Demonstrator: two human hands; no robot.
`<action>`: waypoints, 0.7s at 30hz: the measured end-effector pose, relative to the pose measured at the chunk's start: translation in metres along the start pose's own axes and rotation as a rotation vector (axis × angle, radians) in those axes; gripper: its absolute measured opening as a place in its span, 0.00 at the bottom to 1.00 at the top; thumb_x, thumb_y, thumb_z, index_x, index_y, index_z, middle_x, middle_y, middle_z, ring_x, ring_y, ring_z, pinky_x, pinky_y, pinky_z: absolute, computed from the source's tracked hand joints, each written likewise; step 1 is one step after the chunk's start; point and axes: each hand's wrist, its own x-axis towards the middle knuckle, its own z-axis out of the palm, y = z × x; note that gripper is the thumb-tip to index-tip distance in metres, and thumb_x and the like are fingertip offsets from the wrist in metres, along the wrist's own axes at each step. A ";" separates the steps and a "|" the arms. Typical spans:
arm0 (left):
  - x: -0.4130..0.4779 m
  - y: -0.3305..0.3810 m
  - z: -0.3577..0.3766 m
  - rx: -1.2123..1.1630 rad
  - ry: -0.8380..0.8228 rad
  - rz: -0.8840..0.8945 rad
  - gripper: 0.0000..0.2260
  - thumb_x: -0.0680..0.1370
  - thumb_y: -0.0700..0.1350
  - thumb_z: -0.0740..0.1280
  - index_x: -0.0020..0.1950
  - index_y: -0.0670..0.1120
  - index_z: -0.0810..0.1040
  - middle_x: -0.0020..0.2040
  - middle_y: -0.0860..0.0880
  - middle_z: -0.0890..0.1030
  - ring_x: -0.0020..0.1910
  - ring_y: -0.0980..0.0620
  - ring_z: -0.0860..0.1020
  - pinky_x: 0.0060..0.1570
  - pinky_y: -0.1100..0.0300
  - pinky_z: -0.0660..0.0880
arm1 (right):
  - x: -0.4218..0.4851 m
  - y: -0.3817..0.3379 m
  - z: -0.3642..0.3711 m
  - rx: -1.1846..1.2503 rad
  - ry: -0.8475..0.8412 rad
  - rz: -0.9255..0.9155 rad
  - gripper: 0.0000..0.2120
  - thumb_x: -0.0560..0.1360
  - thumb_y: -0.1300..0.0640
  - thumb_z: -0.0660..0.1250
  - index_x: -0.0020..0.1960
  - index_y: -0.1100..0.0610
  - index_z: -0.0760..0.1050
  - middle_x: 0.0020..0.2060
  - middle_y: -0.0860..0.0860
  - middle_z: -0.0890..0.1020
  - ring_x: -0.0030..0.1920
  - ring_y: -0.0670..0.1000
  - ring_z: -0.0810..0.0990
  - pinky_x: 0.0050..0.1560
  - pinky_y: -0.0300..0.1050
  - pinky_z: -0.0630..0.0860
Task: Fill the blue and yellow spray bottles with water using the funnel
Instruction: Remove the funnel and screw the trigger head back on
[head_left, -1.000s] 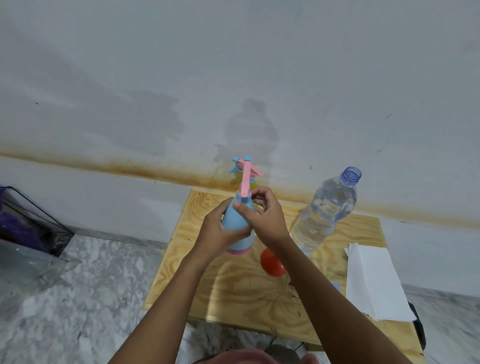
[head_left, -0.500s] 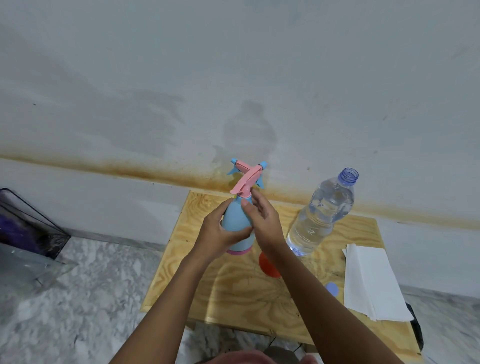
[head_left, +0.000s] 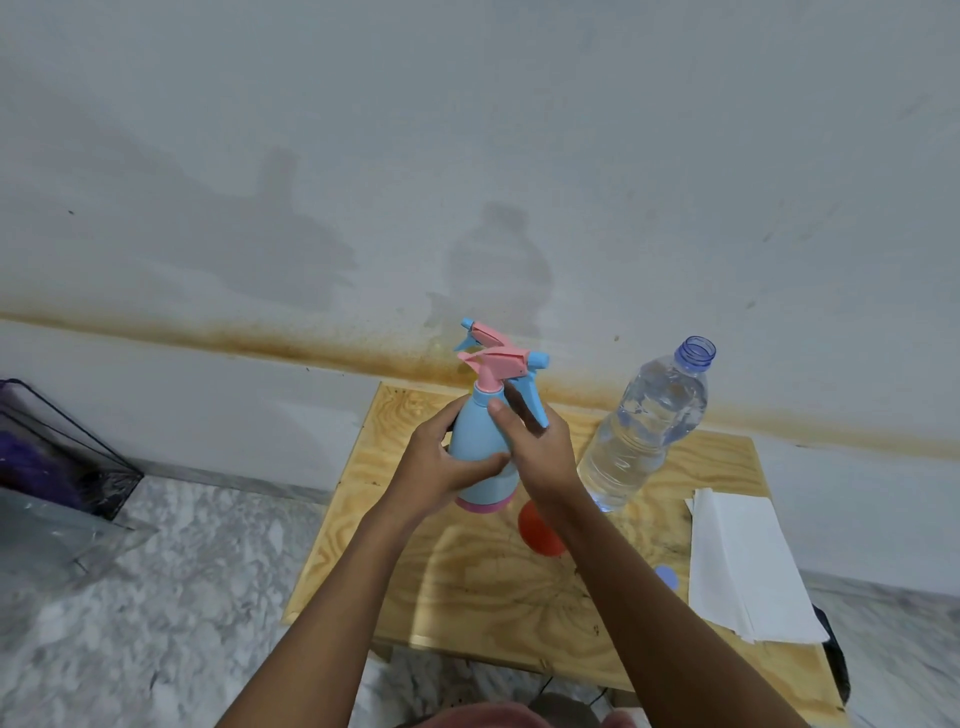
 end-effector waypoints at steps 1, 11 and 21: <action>0.000 0.001 0.000 -0.006 -0.009 -0.003 0.25 0.71 0.40 0.78 0.65 0.52 0.77 0.55 0.53 0.84 0.53 0.54 0.83 0.44 0.59 0.80 | 0.002 0.000 0.000 -0.060 0.014 -0.027 0.07 0.78 0.57 0.70 0.55 0.48 0.79 0.48 0.46 0.86 0.50 0.48 0.85 0.49 0.48 0.82; 0.001 0.005 -0.004 0.011 -0.122 -0.034 0.24 0.71 0.42 0.78 0.65 0.53 0.78 0.56 0.53 0.84 0.56 0.54 0.82 0.48 0.60 0.79 | 0.012 -0.019 -0.015 -0.200 -0.214 -0.056 0.08 0.80 0.60 0.66 0.57 0.53 0.80 0.50 0.52 0.84 0.53 0.49 0.82 0.55 0.49 0.80; 0.001 0.003 -0.008 0.020 -0.106 -0.079 0.23 0.70 0.44 0.79 0.62 0.59 0.78 0.56 0.58 0.84 0.56 0.58 0.82 0.52 0.58 0.80 | 0.017 -0.023 -0.018 -0.270 -0.265 -0.072 0.11 0.79 0.55 0.67 0.60 0.58 0.78 0.54 0.55 0.83 0.56 0.50 0.81 0.59 0.54 0.76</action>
